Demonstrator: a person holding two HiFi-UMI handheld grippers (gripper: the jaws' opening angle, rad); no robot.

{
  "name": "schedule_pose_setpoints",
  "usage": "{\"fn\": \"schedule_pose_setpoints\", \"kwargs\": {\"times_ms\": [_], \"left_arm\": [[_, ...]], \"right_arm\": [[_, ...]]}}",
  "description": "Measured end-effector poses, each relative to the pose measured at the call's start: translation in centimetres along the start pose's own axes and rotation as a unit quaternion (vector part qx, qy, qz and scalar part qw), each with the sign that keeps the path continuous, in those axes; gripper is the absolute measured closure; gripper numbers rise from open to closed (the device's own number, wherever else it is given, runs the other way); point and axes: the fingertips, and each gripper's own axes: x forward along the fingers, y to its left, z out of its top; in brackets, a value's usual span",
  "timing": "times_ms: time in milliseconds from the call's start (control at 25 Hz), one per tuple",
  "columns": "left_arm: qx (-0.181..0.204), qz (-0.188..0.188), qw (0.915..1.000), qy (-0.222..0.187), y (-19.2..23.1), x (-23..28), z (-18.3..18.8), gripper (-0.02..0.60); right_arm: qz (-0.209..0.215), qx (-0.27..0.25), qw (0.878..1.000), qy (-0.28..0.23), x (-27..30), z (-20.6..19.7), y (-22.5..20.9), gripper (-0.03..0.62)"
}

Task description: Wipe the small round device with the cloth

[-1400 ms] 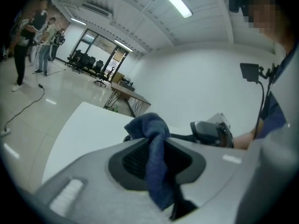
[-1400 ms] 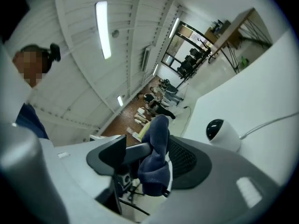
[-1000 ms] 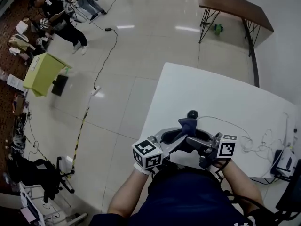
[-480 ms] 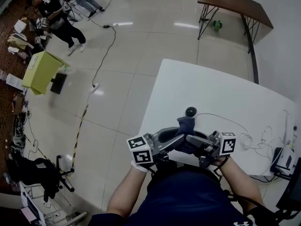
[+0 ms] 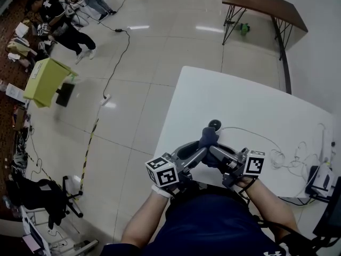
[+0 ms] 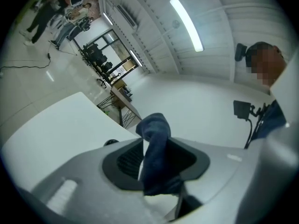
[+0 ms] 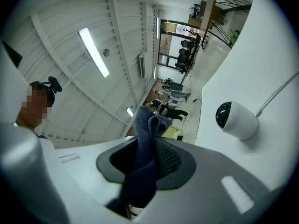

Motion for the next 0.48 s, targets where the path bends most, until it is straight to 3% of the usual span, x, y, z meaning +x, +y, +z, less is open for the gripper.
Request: {"fn": "schedule_pose_setpoints", "kwargs": {"times_ms": [320, 480], "left_arm": [[0.000, 0.044, 0.9990, -0.007, 2.0, -1.3, -0.4, 0.410], [-0.009, 0.079, 0.9966, -0.023, 3.5, -2.8, -0.2, 0.411]], "right_arm": [[-0.018, 0.000, 1.000, 0.000, 0.3, -0.3, -0.8, 0.490], [-0.084, -0.064, 0.994, -0.006, -0.1, 1.4, -2.4, 0.490]]}}
